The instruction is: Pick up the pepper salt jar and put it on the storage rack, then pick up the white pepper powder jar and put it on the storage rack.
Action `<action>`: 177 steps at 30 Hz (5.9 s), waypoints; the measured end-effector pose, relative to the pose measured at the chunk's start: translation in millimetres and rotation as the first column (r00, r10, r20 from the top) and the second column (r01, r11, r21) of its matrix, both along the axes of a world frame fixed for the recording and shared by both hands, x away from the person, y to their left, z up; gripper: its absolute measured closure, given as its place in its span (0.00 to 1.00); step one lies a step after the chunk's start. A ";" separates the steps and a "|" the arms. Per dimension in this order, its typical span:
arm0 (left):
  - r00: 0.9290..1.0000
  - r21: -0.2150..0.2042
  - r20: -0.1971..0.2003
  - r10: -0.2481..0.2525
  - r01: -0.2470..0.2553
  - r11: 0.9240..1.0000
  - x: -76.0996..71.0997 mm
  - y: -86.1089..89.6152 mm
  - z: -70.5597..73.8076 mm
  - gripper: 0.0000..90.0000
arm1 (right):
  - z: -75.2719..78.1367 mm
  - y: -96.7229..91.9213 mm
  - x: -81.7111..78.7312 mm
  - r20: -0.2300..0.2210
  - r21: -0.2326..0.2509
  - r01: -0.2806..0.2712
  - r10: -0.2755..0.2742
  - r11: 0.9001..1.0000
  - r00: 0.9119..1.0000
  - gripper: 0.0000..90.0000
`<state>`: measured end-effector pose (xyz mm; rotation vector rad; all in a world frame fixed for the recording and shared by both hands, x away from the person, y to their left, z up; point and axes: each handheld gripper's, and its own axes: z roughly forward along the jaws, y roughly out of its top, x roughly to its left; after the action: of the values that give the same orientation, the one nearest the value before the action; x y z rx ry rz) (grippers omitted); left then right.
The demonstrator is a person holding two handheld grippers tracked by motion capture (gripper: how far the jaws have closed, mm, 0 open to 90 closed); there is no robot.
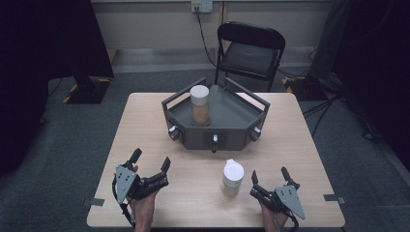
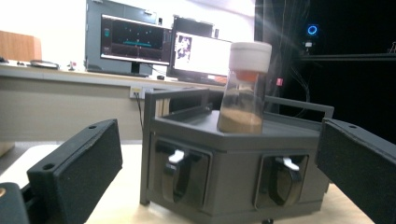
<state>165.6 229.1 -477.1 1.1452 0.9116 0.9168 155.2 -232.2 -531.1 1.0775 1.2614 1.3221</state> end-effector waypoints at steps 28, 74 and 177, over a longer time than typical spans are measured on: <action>0.998 0.113 -0.050 0.038 -0.032 0.993 -3.8 -16.0 -58.2 0.00 | 0.0 1.6 -0.3 0.000 0.000 0.009 -0.009 1.000 1.000 0.01; 0.994 0.144 -0.060 0.096 -0.087 0.986 -2.6 -27.6 -58.3 0.01 | 6.5 -3.3 0.1 -0.012 0.034 -0.006 0.006 0.999 1.000 0.01; 0.993 0.144 -0.060 0.098 -0.088 0.986 -2.6 -27.8 -58.3 0.01 | 43.9 32.6 8.5 -0.144 -0.022 -0.318 0.312 0.948 0.939 0.33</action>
<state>163.0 201.3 -535.5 1.2693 0.9733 1.0373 163.7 -199.6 -487.2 0.9759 1.6126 1.4672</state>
